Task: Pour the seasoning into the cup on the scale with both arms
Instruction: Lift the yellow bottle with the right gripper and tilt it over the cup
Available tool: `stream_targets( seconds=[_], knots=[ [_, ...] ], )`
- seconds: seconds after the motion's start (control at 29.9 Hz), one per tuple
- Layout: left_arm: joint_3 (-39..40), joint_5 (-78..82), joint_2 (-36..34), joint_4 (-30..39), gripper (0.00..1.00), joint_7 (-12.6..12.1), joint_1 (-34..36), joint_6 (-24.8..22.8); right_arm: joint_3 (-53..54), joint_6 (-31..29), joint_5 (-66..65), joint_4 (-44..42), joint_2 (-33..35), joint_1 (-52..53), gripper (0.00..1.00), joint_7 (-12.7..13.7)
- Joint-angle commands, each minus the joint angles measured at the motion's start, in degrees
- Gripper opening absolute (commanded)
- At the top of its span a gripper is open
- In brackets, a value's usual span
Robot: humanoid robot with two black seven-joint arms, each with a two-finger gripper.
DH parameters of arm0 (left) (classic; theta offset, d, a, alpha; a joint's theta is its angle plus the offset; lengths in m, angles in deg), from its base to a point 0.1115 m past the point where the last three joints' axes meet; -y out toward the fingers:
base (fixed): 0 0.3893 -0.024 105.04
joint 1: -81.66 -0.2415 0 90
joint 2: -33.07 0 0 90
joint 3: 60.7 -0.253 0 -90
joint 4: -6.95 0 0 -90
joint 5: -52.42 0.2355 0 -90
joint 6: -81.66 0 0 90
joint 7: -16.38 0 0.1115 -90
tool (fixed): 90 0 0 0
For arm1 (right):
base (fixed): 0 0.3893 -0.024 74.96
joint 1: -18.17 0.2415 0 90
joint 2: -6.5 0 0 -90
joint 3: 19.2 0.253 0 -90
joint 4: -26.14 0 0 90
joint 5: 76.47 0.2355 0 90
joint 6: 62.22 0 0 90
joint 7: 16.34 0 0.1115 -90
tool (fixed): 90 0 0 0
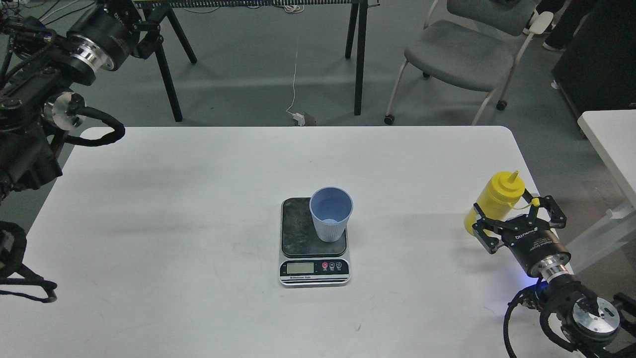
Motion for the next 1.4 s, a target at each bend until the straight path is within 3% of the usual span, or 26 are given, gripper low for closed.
stream_targets(
  seconds=[0.0,0.1,0.27,0.4,0.57,0.77,0.84,0.94,1.0,1.2,1.37],
  knots=[
    [-0.16,0.05,-0.05,0.01,0.99,0.00,0.00,0.00,0.04,0.00,-1.64,-1.39,-1.44,0.56,0.96,-1.26],
    [-0.16,0.05,-0.14,0.01,0.99,0.00,0.00,0.00,0.04,0.00,-3.22,-2.00,-2.50,1.00,0.78,-3.89],
    [-0.25,0.05,-0.14,0.01,0.99,0.00,0.00,0.00,0.13,0.00,-8.57,-3.50,-2.59,1.36,0.36,-9.43],
    [-0.25,0.05,-0.14,0.10,0.99,0.00,0.00,0.00,0.13,0.00,-13.15,-3.77,-2.33,1.36,0.26,-11.72],
    [-0.25,0.05,-0.14,0.18,0.99,0.00,0.00,0.00,-0.13,0.00,-17.88,-3.41,-1.01,3.10,0.25,-11.63],
    [-0.16,0.05,-0.23,0.19,0.99,0.00,0.09,0.00,-1.01,0.00,-40.80,2.81,6.19,12.15,0.26,-10.93],
    [0.01,-0.04,-0.14,0.19,0.99,0.00,0.09,0.00,-2.85,0.00,-50.99,7.29,8.39,15.49,0.26,-9.18],
    [0.19,-0.13,0.04,0.19,0.99,0.00,0.09,0.00,-8.90,8.54,-65.23,15.19,10.59,20.85,0.26,-4.70],
    [0.19,-0.13,0.21,0.19,0.99,0.00,0.09,0.00,-16.27,15.14,-70.88,18.90,11.56,26.03,0.26,-3.11],
    [0.28,-0.22,0.56,0.19,0.99,0.00,0.09,0.00,-39.22,27.72,-76.17,20.32,11.74,44.14,0.26,-2.93],
    [0.37,-0.30,0.57,0.19,0.99,0.00,0.09,0.00,-45.74,30.46,-79.51,20.58,11.65,53.64,0.26,-2.85]
  ],
)
